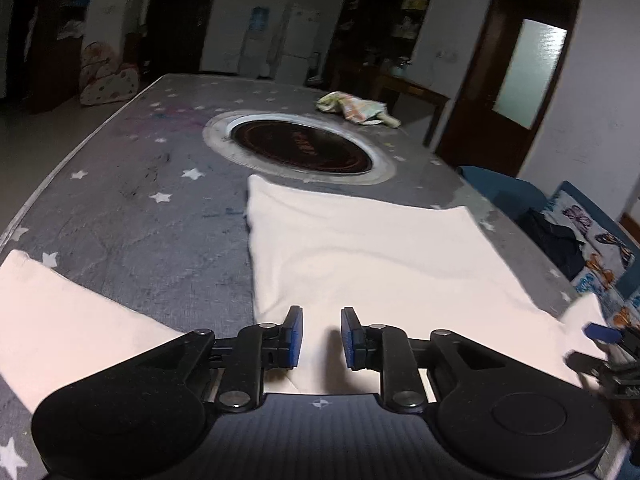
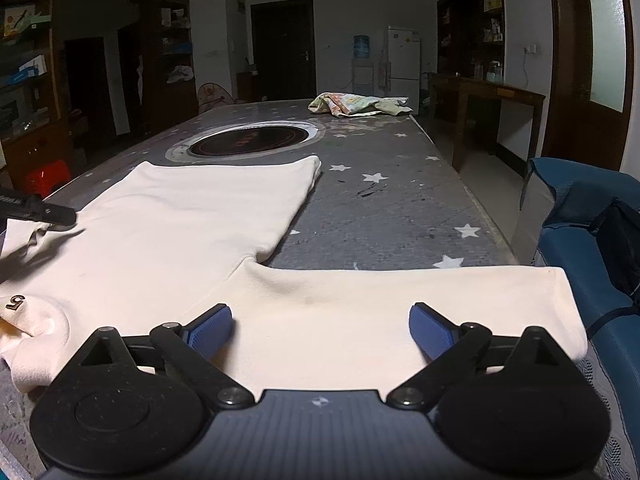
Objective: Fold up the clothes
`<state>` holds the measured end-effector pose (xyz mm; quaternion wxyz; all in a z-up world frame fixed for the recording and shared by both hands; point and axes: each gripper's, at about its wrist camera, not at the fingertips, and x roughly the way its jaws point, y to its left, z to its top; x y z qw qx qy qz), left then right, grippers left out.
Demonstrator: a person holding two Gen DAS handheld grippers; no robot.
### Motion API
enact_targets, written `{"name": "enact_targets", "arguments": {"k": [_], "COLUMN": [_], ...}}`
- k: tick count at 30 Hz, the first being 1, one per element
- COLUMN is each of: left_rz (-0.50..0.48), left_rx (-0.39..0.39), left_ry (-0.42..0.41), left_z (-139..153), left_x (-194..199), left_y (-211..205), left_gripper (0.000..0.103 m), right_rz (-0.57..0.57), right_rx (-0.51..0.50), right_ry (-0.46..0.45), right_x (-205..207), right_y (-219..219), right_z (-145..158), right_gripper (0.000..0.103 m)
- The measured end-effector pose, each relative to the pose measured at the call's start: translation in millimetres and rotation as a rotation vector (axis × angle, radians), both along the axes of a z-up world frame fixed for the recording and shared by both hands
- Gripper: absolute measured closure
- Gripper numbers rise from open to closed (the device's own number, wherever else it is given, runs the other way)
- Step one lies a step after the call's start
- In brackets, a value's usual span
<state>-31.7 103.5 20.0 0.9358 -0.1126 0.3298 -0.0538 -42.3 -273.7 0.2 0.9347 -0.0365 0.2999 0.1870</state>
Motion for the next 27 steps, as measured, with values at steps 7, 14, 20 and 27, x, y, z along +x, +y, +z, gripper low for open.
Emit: {"name": "enact_targets", "arguments": {"k": [7,14,20,27], "left_rz": [0.002,-0.136,-0.318,-0.462], "left_rx": [0.013,0.085,0.044,0.109], "left_ry": [-0.012,-0.091,-0.153,-0.137], "left_z": [1,11,21,15], "left_x": [-6,-48,-85,-105], "left_y": [-3,-39,-64,-78], "left_gripper": [0.063,0.061,0.061,0.063], "right_rz": [0.014,0.014,0.008,0.004], "right_rx": [0.009,0.021,0.035,0.046], "right_ry": [0.007,0.008,0.007,0.005], "right_x": [1,0,-1,-1], "right_y": [-1,-2,-3,-5], "right_z": [0,-1,0,0], "right_gripper": [0.002,0.001,0.001,0.001]}}
